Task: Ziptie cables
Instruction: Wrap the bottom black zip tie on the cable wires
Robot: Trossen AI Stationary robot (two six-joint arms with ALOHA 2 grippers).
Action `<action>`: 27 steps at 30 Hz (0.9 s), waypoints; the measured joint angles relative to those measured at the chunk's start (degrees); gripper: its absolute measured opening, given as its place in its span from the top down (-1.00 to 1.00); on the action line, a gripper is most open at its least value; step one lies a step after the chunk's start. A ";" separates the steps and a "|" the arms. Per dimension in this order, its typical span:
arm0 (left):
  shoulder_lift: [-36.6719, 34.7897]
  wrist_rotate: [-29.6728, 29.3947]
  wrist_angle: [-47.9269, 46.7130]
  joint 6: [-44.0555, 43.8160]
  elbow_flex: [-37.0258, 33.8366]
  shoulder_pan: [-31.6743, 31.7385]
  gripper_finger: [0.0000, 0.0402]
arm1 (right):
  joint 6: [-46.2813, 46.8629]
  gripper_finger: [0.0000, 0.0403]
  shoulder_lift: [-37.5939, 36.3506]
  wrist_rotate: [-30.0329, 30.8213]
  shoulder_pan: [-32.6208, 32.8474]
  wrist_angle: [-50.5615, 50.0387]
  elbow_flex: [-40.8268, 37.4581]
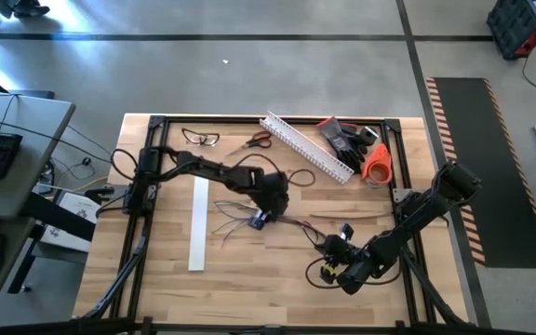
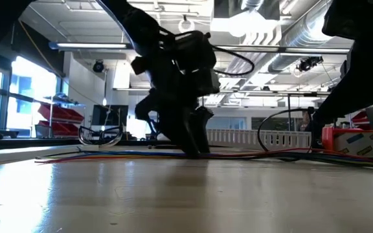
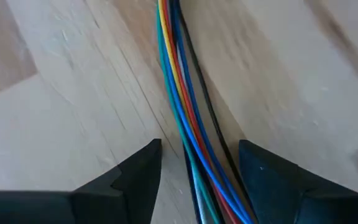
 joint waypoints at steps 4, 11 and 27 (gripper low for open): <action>-0.32 -3.82 0.60 -2.14 -1.50 -1.28 0.09 | -1.20 1.00 0.00 0.07 0.02 0.40 0.00; -0.20 -3.87 2.91 -16.22 -4.30 -3.17 0.40 | 1.88 1.00 -0.29 0.14 -0.40 -0.70 0.00; 5.49 -7.08 30.71 -46.05 -4.89 -9.95 0.99 | 11.97 1.00 -4.16 1.15 -2.25 -2.89 0.00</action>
